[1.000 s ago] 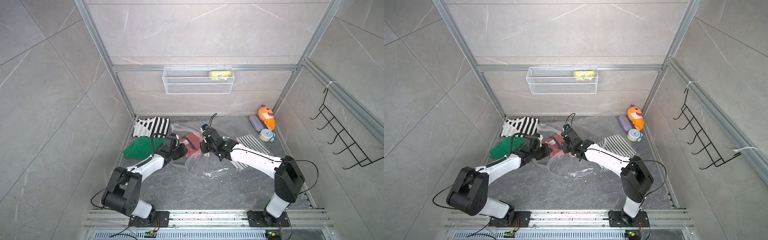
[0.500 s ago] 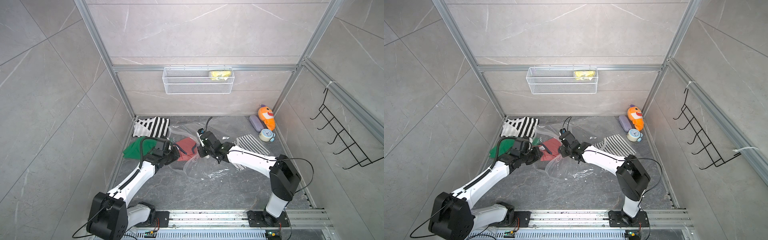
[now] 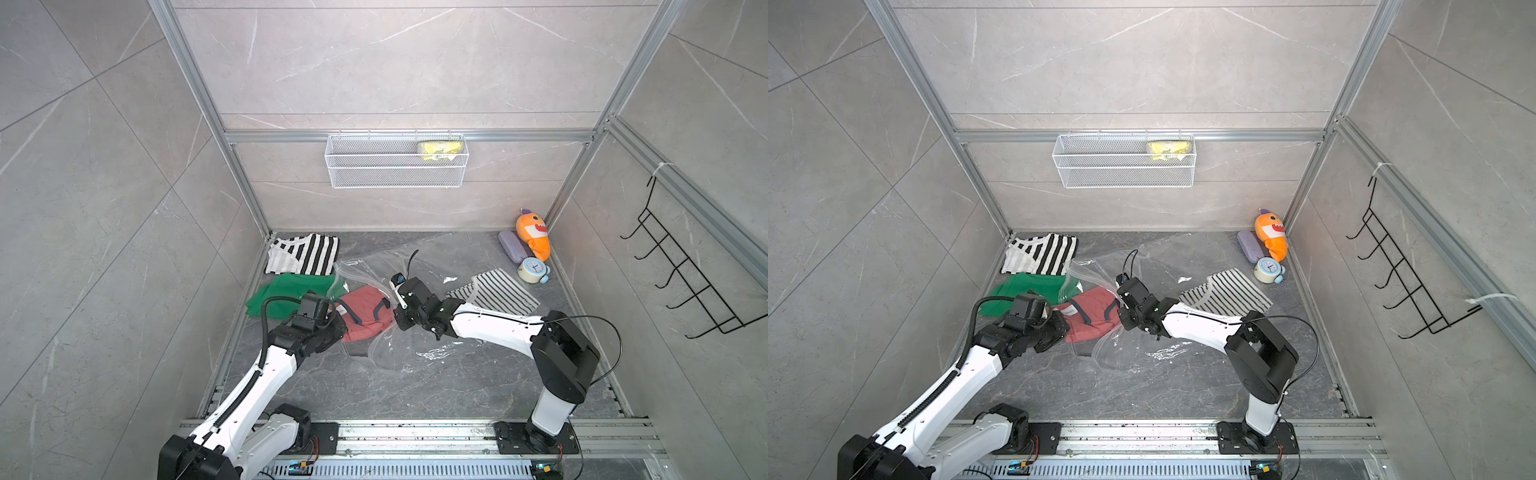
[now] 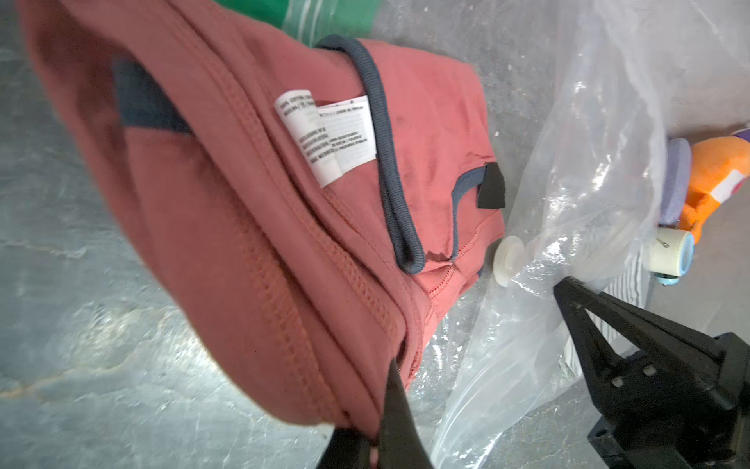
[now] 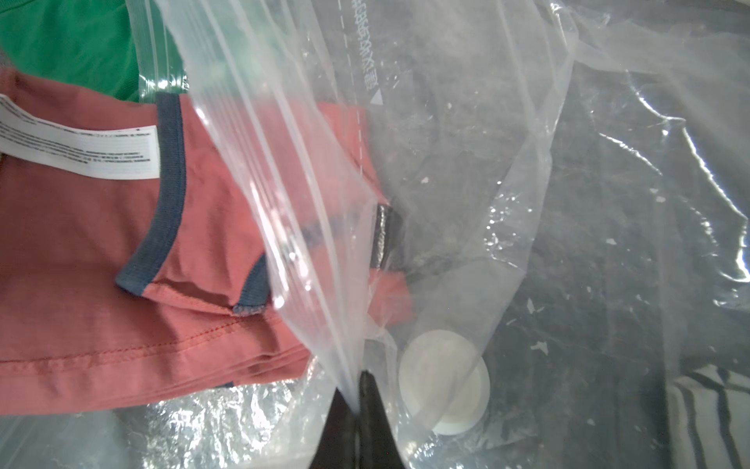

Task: Take the tank top out of the vacuum bag
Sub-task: Take out the tank top from the vacuum bag.

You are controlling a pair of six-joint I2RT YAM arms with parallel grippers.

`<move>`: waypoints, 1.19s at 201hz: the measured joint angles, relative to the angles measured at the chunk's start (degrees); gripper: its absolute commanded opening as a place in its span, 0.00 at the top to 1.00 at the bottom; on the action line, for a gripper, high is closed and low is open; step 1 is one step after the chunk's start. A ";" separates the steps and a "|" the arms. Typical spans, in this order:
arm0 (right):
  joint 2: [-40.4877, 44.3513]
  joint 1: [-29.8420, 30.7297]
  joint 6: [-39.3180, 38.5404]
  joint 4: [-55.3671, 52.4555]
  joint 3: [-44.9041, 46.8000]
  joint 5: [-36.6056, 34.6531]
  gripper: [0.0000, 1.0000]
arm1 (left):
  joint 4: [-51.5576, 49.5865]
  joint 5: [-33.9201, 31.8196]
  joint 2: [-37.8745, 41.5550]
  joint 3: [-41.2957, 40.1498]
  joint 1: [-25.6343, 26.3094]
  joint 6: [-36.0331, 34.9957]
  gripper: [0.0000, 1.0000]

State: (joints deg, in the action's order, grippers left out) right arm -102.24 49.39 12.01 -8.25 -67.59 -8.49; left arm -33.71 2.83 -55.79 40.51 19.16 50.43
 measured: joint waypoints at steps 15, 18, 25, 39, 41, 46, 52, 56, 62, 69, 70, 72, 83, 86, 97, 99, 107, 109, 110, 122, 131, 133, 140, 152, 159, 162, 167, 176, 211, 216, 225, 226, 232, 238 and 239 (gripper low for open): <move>0.00 0.28 -0.37 1.01 0.61 0.00 1.00 | -2.45 -0.81 0.04 0.02 -0.72 0.55 1.00; 0.00 0.37 -0.50 1.09 0.68 0.00 1.00 | -2.86 -1.01 0.04 0.00 -0.90 0.61 1.00; 0.00 0.52 -0.68 1.68 0.94 0.00 1.00 | -3.82 -1.16 0.04 0.00 -1.29 0.83 1.00; 0.02 0.83 -0.94 3.02 1.68 -0.02 1.00 | -5.05 -1.25 0.09 -0.11 -2.32 1.44 1.00; 0.02 0.85 -1.01 3.21 1.84 0.00 1.00 | -5.11 -1.22 0.09 -0.17 -2.47 1.44 1.00; 0.02 0.87 -1.14 3.78 2.23 -0.02 1.00 | -5.27 -1.22 0.15 -0.33 -2.84 1.60 1.00; 0.02 0.92 -1.18 4.35 2.71 -0.02 1.00 | -5.53 -1.20 0.26 -0.50 -3.30 1.70 1.00; 0.02 0.92 -1.20 4.74 2.99 0.00 1.00 | -5.81 -1.20 0.35 -0.61 -3.63 1.81 1.00; 0.11 0.92 -1.36 5.31 3.54 -0.02 1.00 | -6.36 -1.20 0.48 -0.66 -4.13 1.90 1.00; 0.24 0.92 -1.38 5.60 4.07 -0.04 1.00 | -7.08 -1.20 0.66 -0.68 -4.76 2.01 1.00; 0.24 0.92 -1.40 5.64 4.11 -0.04 1.00 | -7.15 -1.18 0.66 -0.68 -4.81 2.01 1.00; 0.26 0.92 -1.42 5.81 4.28 -0.07 1.00 | -7.39 -1.20 0.72 -0.68 -5.03 2.03 1.00; 0.59 0.92 -1.60 6.49 5.01 -0.09 1.00 | -8.63 -1.18 0.92 -0.68 -6.19 2.08 1.00; 0.70 0.92 -1.62 6.80 5.20 -0.15 1.00 | -8.98 -1.22 0.98 -0.68 -6.51 2.08 1.00; 1.27 0.96 -1.77 7.78 6.08 -0.33 1.00 | -10.36 -1.25 1.18 -0.68 -7.67 2.08 1.00; 1.42 0.96 -1.81 8.00 6.23 -0.42 1.00 | -10.62 -1.25 1.27 -0.68 -7.93 2.08 1.00; 1.79 0.98 -1.95 8.44 6.69 -0.63 1.00 | -11.65 -1.25 1.49 -0.66 -8.79 2.08 1.00; 1.88 1.01 -2.01 8.57 6.80 -0.66 1.00 | -11.85 -1.22 1.57 -0.66 -9.03 2.08 1.00; 1.90 1.01 -2.01 8.59 6.82 -0.68 1.00 | -11.96 -1.22 1.60 -0.66 -9.09 2.08 1.00; 2.21 1.03 -2.25 9.11 7.19 -0.94 1.00 | -13.20 -1.20 2.08 -0.66 -10.47 2.08 1.00; 2.27 1.07 -2.43 9.44 7.30 -1.11 1.00 | -14.05 -1.11 2.43 -0.66 -11.54 2.08 1.00; 2.27 1.09 -2.47 9.46 7.30 -1.14 1.00 | -14.27 -1.11 2.54 -0.66 -11.85 2.08 1.00; 2.27 1.14 -2.49 9.64 7.34 -1.25 1.00 | -14.88 -1.16 2.82 -0.66 -12.57 2.08 1.00; 2.27 1.22 -2.64 9.84 7.39 -1.46 1.00 | -16.13 -1.33 3.39 -0.63 -13.86 2.08 1.00; 2.27 1.22 -2.64 9.88 7.39 -1.64 1.00 | -16.94 -1.57 3.87 -0.63 -14.53 2.10 1.00; 2.29 1.22 -2.64 9.88 7.41 -1.73 1.00 | -17.25 -1.73 4.11 -0.63 -14.80 2.12 1.00; 2.29 1.22 -2.64 9.90 7.41 -1.84 1.00 | -17.75 -2.10 4.70 -0.68 -15.23 2.25 1.00; 2.38 1.22 -2.64 10.23 7.63 -2.14 1.00 | -18.21 -2.78 6.12 -0.83 -15.98 2.49 1.00; 3.74 1.22 -2.64 10.75 8.94 -2.73 1.00 | -18.84 -3.82 8.66 -2.29 -20.28 2.69 1.00; 3.87 1.22 -2.64 10.95 9.01 -2.78 1.00 | -18.84 -3.80 8.22 -2.45 -21.11 2.67 1.00; 4.04 1.22 -2.64 11.28 9.03 -2.84 1.00 | -18.82 -3.80 7.30 -2.60 -22.43 2.45 1.00; 4.07 1.22 -2.64 11.30 9.05 -2.84 1.00 | -18.82 -3.82 7.23 -2.60 -22.53 2.43 1.00; 4.13 1.22 -2.64 11.56 9.14 -2.89 1.00 | -18.75 -3.87 6.32 -2.60 -23.39 2.23 1.00; 4.13 1.22 -2.64 11.61 9.18 -2.93 1.00 | -18.69 -4.07 5.60 -2.60 -24.04 2.03 1.00; 4.13 1.22 -2.64 11.61 9.20 -2.93 1.00 | -18.69 -4.11 5.55 -2.60 -24.11 2.01 1.00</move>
State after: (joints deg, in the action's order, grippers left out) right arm -98.10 50.61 9.37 3.36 -58.39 -11.42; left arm -52.40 -1.28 -50.24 37.91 -4.95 52.45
